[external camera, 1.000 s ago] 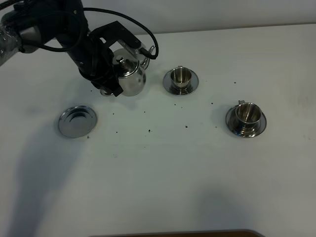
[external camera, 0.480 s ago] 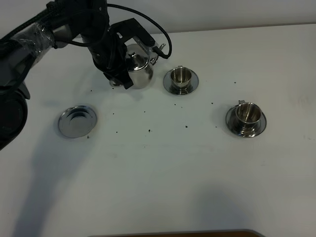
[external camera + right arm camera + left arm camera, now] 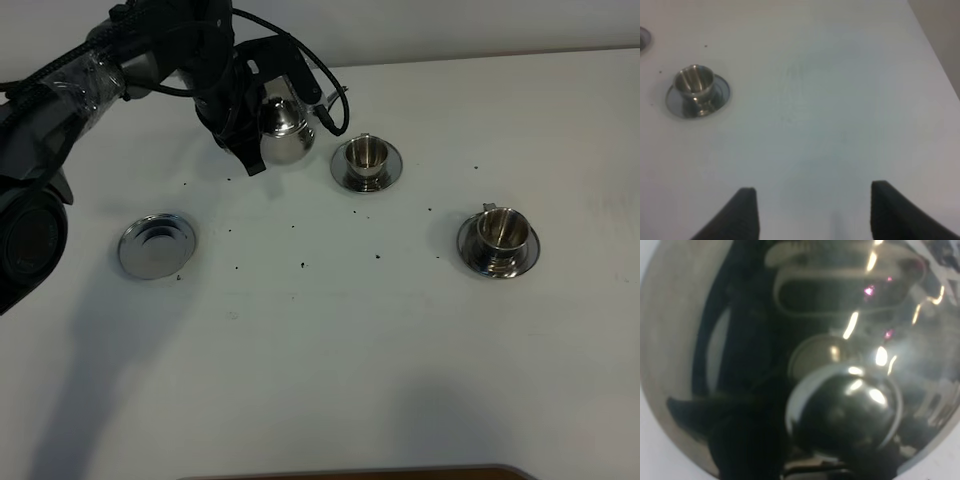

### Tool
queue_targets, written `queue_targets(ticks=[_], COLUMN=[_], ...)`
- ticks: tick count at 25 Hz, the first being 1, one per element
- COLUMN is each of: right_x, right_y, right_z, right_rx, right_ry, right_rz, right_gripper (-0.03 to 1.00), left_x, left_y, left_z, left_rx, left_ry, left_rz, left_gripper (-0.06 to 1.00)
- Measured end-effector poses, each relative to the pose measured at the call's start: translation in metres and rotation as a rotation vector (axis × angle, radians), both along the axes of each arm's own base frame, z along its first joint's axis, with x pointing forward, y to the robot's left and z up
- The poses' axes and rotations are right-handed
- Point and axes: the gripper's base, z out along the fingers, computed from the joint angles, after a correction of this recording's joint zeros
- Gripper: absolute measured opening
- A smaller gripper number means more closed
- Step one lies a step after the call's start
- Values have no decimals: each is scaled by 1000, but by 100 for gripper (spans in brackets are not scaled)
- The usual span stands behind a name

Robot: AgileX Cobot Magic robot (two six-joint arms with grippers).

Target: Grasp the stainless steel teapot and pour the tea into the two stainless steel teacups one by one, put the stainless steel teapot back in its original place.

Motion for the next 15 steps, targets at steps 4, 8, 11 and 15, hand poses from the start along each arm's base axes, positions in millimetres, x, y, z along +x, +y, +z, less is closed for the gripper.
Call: queue_targets(ticks=[4, 8, 11, 15], right_x=[0, 0, 0, 0], right_y=[0, 0, 0, 0], right_z=[0, 0, 0, 0], right_rx=[0, 1, 0, 0], right_ry=[0, 0, 0, 0], right_rz=[0, 0, 0, 0], right_gripper=[49, 49, 49, 49], left_x=[0, 1, 2, 4], left_y=[-2, 0, 2, 2], left_z=[1, 1, 2, 3], left_rx=[40, 89, 126, 170], left_ry=[-18, -31, -46, -72], left_rz=[-62, -106, -124, -154], left_gripper=[25, 25, 25, 25])
